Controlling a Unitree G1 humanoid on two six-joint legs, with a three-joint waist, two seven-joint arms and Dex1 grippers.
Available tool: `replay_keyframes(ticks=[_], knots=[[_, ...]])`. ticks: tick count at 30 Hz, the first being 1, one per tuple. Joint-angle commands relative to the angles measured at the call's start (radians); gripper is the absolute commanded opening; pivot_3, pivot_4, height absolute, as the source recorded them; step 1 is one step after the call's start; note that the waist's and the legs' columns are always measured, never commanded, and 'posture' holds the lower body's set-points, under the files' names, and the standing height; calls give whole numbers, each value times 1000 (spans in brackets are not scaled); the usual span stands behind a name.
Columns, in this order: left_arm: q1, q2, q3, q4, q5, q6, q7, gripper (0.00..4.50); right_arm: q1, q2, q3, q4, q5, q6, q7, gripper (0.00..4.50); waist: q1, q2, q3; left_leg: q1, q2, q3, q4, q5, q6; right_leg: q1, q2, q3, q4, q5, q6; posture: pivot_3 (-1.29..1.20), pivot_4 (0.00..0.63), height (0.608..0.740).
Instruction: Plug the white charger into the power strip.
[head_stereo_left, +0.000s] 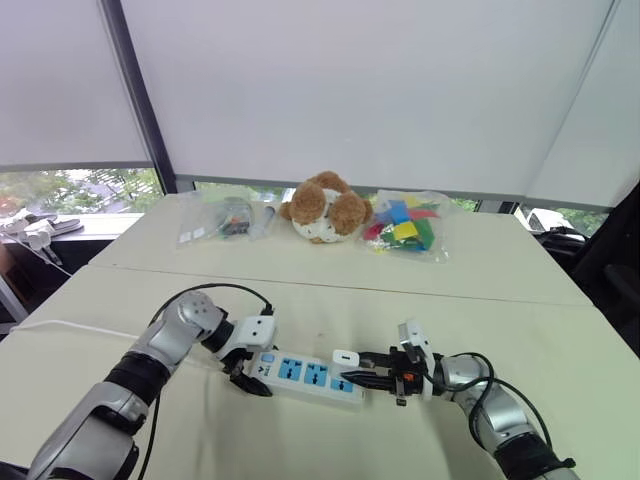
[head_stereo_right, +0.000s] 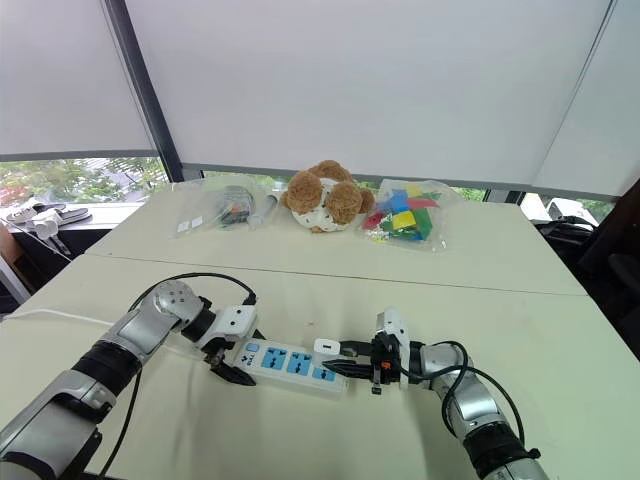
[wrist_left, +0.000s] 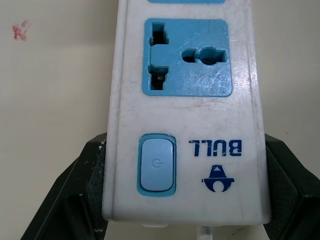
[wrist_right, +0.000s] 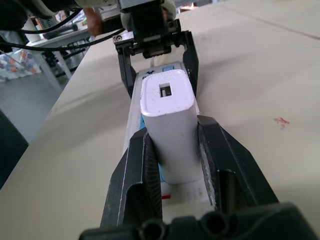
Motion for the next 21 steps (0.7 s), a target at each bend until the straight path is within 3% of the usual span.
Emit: replay_keyframes(ticks=[1,10,13,17,21], knots=[[-19,25,24,3,24,-5,28,3056,127,-58,75,122,-117,125,5,652,-1,0,-1,0,0,0,0,0,0,0,-1,0,-1,0,0,0,150,739],[-29,22,14,7,50,-31,47,3056,135,-61,40,29,-75,142,-8,652,0,2,-2,-5,-1,1,-3,0,-1,-1,-3,0,-5,0,-1,0,150,739],[-40,19,12,21,67,-52,69,3056,144,-69,-3,-31,-53,110,-19,2150,2,5,-2,-15,0,1,-2,0,-1,-9,-4,-4,-6,0,0,0,150,739],[-39,17,10,35,73,-67,74,3056,173,-72,-61,-157,-3,124,-42,4309,-5,9,2,-18,0,3,-3,1,-1,-11,-6,-5,-7,0,0,0,150,739],[-31,19,9,35,77,-71,76,3056,214,-76,-112,-297,24,135,-90,4470,-4,15,8,-23,-1,5,-1,1,-1,-17,-9,-7,-5,1,0,0,150,739]])
